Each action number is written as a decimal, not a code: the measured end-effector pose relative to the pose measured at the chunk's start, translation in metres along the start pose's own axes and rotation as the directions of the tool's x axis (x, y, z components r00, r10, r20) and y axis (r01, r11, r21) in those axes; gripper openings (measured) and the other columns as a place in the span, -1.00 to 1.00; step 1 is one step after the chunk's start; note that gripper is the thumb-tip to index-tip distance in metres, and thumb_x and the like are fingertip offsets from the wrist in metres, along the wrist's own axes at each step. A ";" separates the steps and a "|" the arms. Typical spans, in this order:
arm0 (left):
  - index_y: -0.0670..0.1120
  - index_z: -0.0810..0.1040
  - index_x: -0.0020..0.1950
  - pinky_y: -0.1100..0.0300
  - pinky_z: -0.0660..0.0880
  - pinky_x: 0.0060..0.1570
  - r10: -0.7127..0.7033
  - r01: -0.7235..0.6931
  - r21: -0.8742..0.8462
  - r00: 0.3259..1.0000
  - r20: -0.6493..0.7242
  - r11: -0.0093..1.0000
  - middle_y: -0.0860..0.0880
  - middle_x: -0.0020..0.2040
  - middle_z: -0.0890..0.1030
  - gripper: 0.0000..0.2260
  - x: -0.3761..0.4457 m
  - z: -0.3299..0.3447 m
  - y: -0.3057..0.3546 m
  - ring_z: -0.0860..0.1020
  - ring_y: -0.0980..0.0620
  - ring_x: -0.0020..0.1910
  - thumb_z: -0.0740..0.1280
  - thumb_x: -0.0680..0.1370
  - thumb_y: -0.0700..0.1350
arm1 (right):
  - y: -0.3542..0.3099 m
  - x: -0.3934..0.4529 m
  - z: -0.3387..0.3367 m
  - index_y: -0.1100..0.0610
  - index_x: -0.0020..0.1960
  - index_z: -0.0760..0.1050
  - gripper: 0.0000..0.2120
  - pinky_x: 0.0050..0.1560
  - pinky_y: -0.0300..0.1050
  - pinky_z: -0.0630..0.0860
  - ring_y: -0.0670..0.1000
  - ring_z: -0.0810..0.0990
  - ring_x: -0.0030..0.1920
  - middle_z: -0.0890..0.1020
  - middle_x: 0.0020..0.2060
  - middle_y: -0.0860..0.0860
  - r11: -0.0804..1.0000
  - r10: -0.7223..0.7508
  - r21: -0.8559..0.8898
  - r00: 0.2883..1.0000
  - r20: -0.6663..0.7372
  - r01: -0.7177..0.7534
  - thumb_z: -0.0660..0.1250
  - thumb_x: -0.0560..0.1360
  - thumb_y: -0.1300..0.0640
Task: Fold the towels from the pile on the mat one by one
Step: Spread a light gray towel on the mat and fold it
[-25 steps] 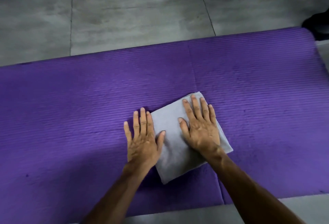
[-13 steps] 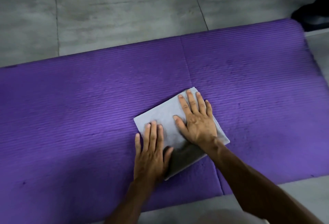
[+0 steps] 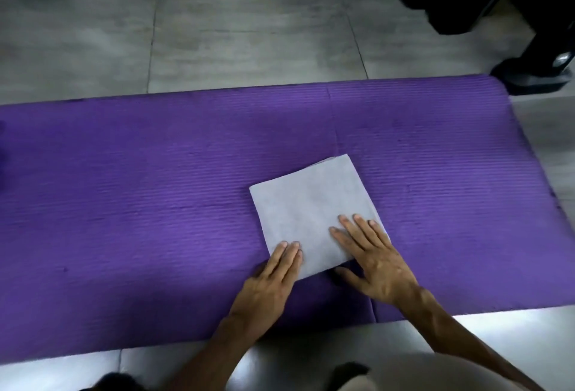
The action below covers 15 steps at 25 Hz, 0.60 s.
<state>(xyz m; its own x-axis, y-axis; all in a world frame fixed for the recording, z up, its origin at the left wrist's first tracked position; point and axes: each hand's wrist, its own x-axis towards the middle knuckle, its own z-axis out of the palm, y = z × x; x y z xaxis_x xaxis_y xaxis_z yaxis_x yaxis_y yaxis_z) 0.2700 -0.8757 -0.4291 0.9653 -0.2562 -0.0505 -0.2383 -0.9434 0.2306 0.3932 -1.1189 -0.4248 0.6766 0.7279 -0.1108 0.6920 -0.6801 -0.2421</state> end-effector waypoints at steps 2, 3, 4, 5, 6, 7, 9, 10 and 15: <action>-0.14 0.31 0.48 0.23 0.60 -0.01 0.074 -0.074 -0.011 0.997 0.007 0.997 -0.07 0.50 0.33 -0.40 0.001 0.004 -0.003 0.30 -0.05 0.48 0.03 0.42 -0.31 | 0.006 -0.006 -0.001 -0.03 0.59 0.06 -0.23 0.51 0.16 0.05 0.10 -0.01 0.59 0.06 0.59 0.00 0.999 -0.007 -0.035 0.999 0.034 0.008 0.24 0.48 -0.23; -0.13 0.34 0.45 0.21 0.62 -0.07 0.104 -0.104 -0.023 0.995 -0.004 0.994 -0.05 0.46 0.38 -0.42 0.005 0.002 -0.004 0.32 -0.02 0.45 0.03 0.41 -0.29 | 0.008 -0.005 -0.001 -0.03 0.59 0.09 -0.21 0.51 0.18 0.05 0.10 0.02 0.58 0.08 0.59 0.00 0.998 0.002 -0.064 0.999 0.038 0.000 0.25 0.44 -0.21; -0.13 0.40 0.40 0.18 0.64 -0.14 0.118 -0.119 -0.058 0.993 -0.018 0.991 -0.05 0.40 0.46 -0.46 0.011 -0.002 -0.005 0.38 0.02 0.40 0.06 0.41 -0.26 | 0.008 -0.005 -0.001 -0.04 0.58 0.11 -0.20 0.49 0.22 0.05 0.11 0.05 0.58 0.11 0.58 -0.01 0.996 0.014 -0.094 0.999 0.040 -0.010 0.25 0.41 -0.21; -0.13 0.48 0.33 0.17 0.64 -0.19 0.111 -0.116 -0.099 0.992 -0.052 0.988 -0.04 0.31 0.55 -0.50 0.017 -0.009 -0.006 0.46 0.05 0.32 0.09 0.41 -0.20 | 0.006 -0.004 -0.001 -0.05 0.57 0.14 -0.20 0.48 0.26 0.05 0.10 0.08 0.57 0.14 0.58 -0.02 0.993 0.031 -0.115 0.999 0.039 -0.027 0.24 0.38 -0.22; -0.12 0.57 0.26 0.18 0.63 -0.22 0.088 -0.102 -0.141 0.991 -0.100 0.985 -0.03 0.23 0.61 -0.53 0.023 -0.023 -0.006 0.55 0.07 0.22 0.12 0.40 -0.15 | 0.005 -0.005 -0.001 -0.05 0.56 0.18 -0.19 0.46 0.29 0.04 0.09 0.11 0.56 0.17 0.57 -0.03 0.990 0.053 -0.128 0.998 0.018 -0.050 0.24 0.36 -0.24; -0.09 0.62 0.23 0.18 0.62 -0.23 0.048 -0.074 -0.175 0.988 -0.145 0.982 0.00 0.18 0.65 -0.54 0.026 -0.036 -0.007 0.61 0.10 0.13 0.15 0.40 -0.11 | 0.001 -0.006 0.000 -0.04 0.55 0.22 -0.21 0.45 0.29 0.05 0.09 0.16 0.54 0.22 0.55 -0.03 0.989 0.082 -0.125 0.997 -0.015 -0.083 0.24 0.35 -0.23; 0.03 0.59 0.25 0.22 0.61 -0.21 -0.054 0.002 -0.319 0.987 -0.153 0.948 0.07 0.13 0.67 -0.57 0.032 -0.073 -0.008 0.64 0.17 -0.08 0.19 0.41 -0.07 | -0.006 -0.005 -0.004 -0.01 0.46 0.34 -0.32 0.43 0.22 0.15 0.10 0.34 0.44 0.41 0.43 -0.02 0.987 0.139 -0.070 0.986 -0.094 -0.145 0.27 0.35 -0.11; 0.11 0.55 0.26 0.25 0.59 -0.23 -0.103 0.050 -0.417 0.989 -0.105 0.908 0.11 0.04 0.68 -0.59 0.033 -0.091 -0.012 0.61 0.18 -0.21 0.22 0.42 -0.06 | -0.009 -0.003 -0.011 0.00 0.36 0.41 -0.42 0.40 0.14 0.22 0.11 0.46 0.34 0.52 0.31 -0.02 0.986 0.164 0.001 0.976 -0.142 -0.165 0.30 0.34 -0.01; 0.06 0.58 -0.06 0.18 0.42 -0.47 -0.216 0.106 -0.843 0.976 -0.013 0.528 -0.13 -0.30 0.57 -0.81 0.043 -0.175 -0.032 0.44 0.01 -0.49 0.34 0.36 -0.13 | -0.012 -0.002 -0.115 -0.02 -0.02 0.44 -0.74 -0.16 -0.27 0.43 -0.07 0.58 -0.26 0.60 -0.26 -0.10 0.778 0.294 0.612 0.944 -0.152 -0.144 0.35 0.31 0.13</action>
<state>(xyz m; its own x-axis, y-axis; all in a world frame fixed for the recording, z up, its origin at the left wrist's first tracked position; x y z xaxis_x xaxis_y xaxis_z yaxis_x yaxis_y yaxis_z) 0.3379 -0.8195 -0.2685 0.9953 -0.0436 -0.0866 0.0662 -0.3477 0.9353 0.4123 -1.1218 -0.3112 0.8802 0.4737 -0.0294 0.2869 -0.5804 -0.7621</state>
